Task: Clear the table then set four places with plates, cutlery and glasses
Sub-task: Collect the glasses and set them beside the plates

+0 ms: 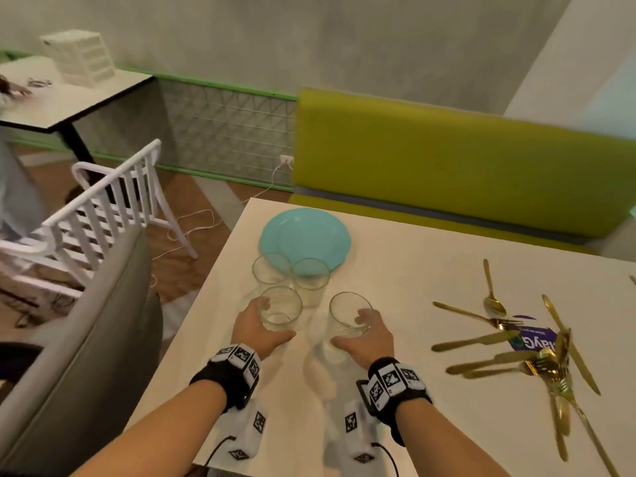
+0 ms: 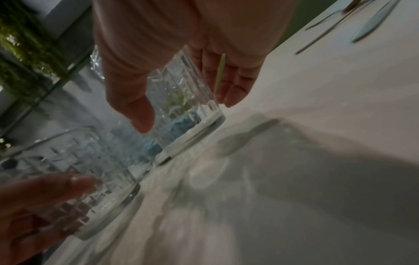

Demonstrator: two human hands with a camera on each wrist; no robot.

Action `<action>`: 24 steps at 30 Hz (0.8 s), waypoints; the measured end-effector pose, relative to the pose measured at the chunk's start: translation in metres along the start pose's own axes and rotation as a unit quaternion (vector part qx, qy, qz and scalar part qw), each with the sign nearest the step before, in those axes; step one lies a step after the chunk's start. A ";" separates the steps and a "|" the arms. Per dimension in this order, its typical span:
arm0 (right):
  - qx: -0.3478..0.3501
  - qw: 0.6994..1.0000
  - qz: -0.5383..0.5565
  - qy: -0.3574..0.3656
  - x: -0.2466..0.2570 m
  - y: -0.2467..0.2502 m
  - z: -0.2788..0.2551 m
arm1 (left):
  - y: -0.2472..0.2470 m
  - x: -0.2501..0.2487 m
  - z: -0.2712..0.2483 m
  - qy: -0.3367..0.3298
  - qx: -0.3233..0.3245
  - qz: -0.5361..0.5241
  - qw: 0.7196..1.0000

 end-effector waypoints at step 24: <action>0.079 0.996 -0.022 0.025 0.030 -0.056 0.006 | 0.022 0.009 0.010 0.030 -0.007 -0.047 0.998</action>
Point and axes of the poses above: each hand's wrist, its own z-axis towards the middle knuckle, its own y-axis out of the back of the hand, x = y × z, the point moved 2 cm from there along z, towards the middle knuckle, and after that the axes turned 2 degrees about -z, right-handed, at the moved point
